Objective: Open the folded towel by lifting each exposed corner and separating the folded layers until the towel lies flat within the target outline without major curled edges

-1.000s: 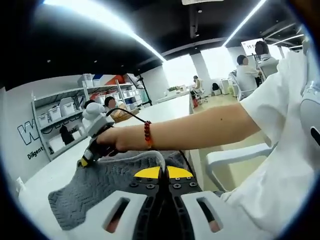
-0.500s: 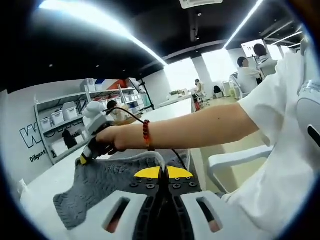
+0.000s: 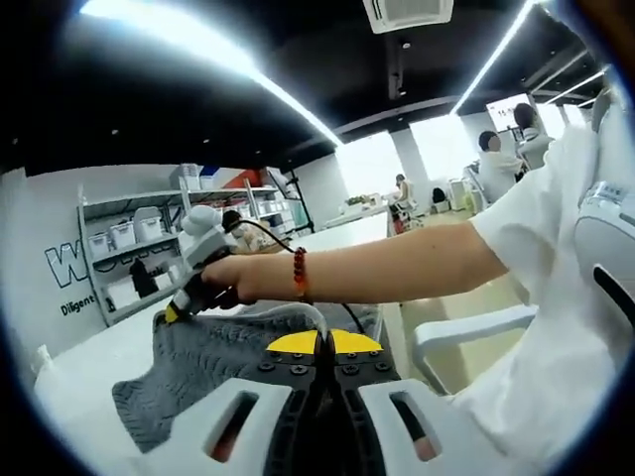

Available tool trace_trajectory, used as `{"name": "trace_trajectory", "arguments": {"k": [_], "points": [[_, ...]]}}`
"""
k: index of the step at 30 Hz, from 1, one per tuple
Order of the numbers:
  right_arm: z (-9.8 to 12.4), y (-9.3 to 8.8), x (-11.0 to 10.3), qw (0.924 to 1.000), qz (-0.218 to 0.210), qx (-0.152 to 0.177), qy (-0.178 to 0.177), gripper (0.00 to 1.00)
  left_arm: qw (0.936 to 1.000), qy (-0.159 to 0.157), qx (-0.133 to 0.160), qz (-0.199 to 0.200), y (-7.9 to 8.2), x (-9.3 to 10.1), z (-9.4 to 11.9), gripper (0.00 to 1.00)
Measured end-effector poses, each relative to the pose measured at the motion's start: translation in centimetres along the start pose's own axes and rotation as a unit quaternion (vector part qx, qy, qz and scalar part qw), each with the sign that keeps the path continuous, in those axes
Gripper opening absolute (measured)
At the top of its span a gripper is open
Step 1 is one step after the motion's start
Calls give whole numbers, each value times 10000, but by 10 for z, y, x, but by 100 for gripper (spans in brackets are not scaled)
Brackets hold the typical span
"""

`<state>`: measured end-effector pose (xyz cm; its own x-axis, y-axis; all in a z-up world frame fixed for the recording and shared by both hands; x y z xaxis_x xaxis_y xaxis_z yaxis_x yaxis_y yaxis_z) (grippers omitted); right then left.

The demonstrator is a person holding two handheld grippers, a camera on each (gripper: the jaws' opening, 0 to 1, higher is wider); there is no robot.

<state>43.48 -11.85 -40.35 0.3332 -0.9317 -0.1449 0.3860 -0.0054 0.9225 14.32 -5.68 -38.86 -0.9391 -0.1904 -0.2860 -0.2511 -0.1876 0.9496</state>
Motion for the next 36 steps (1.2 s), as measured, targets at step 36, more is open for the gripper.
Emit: {"name": "trace_trajectory", "arguments": {"k": [36], "points": [[-8,47,-64,9982,169,349,454,0,9963,317,784,163,22,-17,57,0]]}}
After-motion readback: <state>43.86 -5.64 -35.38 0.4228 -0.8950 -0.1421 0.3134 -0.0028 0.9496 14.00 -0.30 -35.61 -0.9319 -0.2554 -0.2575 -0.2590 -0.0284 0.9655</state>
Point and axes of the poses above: the point that each gripper's makers call its tool centre point, and the gripper's own axes: z roughly backward along the fingers, x roughly to its right, y roughly out of its top, the point moved 1 cm from there along z, roughly backward along the fingers, and after that the axes turned 5 degrees about -y, right-handed, at the moved point
